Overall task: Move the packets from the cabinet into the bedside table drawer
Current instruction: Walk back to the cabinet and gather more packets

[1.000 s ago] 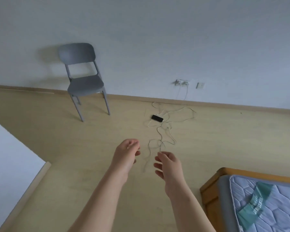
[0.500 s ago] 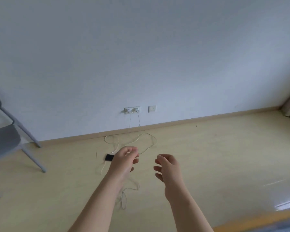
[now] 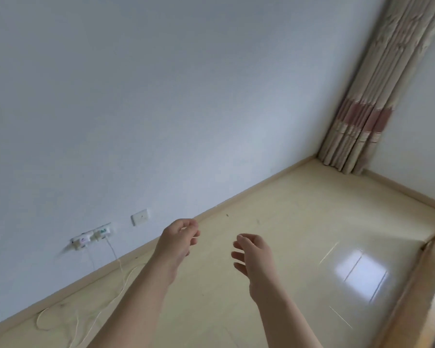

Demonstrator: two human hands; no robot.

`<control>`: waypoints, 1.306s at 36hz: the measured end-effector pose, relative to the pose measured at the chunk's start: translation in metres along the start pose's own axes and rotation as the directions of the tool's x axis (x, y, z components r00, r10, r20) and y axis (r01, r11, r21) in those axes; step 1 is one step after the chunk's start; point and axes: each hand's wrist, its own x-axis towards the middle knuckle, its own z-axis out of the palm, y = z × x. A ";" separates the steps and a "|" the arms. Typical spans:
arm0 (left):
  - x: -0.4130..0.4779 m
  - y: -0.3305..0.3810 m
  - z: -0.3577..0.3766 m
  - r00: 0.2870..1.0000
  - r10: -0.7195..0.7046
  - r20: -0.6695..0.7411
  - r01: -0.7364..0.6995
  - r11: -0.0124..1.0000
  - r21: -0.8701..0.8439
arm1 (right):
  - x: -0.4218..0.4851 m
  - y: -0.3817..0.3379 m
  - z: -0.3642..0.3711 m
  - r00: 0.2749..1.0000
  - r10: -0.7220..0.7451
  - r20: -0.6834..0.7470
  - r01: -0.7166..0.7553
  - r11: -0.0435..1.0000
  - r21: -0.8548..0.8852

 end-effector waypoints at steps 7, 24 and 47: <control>0.115 0.046 0.110 0.963 -0.022 0.269 -0.015 0.990 0.137 | 0.110 -0.040 -0.044 0.969 0.058 -0.241 -0.024 0.990 0.142; 0.330 0.158 0.471 0.849 -0.025 0.528 -0.097 0.975 0.202 | 0.406 -0.171 -0.270 0.861 0.116 -0.495 0.028 0.962 0.273; 0.547 0.269 0.991 0.600 -0.092 0.794 -0.274 0.910 0.312 | 0.748 -0.348 -0.617 0.691 0.225 -0.687 0.082 0.920 0.383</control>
